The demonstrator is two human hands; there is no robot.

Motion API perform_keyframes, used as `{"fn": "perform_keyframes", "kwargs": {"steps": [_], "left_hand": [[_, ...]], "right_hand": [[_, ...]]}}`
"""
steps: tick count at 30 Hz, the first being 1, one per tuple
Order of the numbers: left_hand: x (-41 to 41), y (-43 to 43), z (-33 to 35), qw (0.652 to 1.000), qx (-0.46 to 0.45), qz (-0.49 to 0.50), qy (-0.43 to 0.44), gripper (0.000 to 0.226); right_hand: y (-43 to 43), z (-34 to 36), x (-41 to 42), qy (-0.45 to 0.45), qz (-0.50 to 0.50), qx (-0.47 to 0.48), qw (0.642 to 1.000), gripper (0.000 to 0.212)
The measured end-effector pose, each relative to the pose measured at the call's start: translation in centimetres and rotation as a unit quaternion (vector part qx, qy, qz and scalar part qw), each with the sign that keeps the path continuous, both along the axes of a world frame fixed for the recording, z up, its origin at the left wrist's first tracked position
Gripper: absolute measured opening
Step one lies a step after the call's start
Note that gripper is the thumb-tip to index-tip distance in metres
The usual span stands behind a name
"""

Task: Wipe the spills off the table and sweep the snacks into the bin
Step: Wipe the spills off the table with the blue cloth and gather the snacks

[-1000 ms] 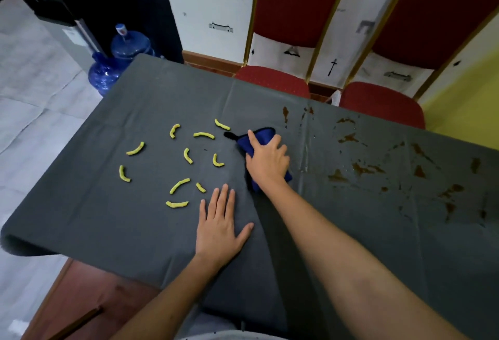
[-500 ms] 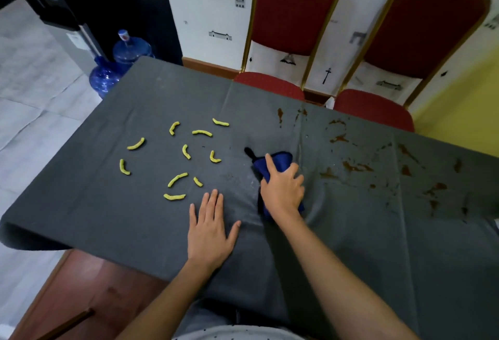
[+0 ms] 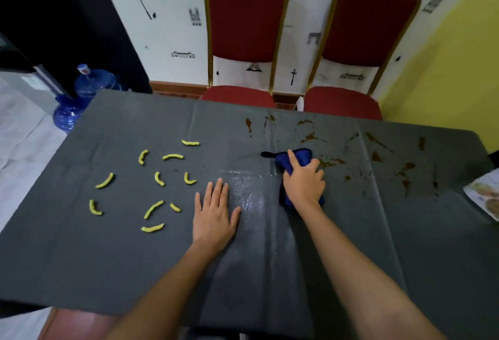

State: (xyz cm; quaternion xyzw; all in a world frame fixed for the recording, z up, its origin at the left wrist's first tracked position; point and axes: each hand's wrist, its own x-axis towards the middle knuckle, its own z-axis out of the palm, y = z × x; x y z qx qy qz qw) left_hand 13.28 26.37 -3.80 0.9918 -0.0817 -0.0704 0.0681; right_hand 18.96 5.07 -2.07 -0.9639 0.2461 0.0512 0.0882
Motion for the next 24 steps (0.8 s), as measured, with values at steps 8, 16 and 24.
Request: {"fn": "perform_keyframes", "kwargs": {"steps": [8,16,24], "left_hand": [[5.4,-1.4,-0.5,0.999,-0.034,0.002,0.008,0.070],[9.9,-1.9,-0.8,0.999,-0.036,0.005,0.014,0.070],[10.2,-1.9,-1.3,0.999,-0.032,0.003,0.007,0.075]], "right_hand": [[4.8,0.4,2.8,0.005,0.035,-0.014,0.999,0.060],[2.2,0.0,6.4,-0.002,0.069,-0.016,0.997,0.061],[1.3,0.0,7.7,-0.009,-0.032,-0.027,0.999,0.059]]}}
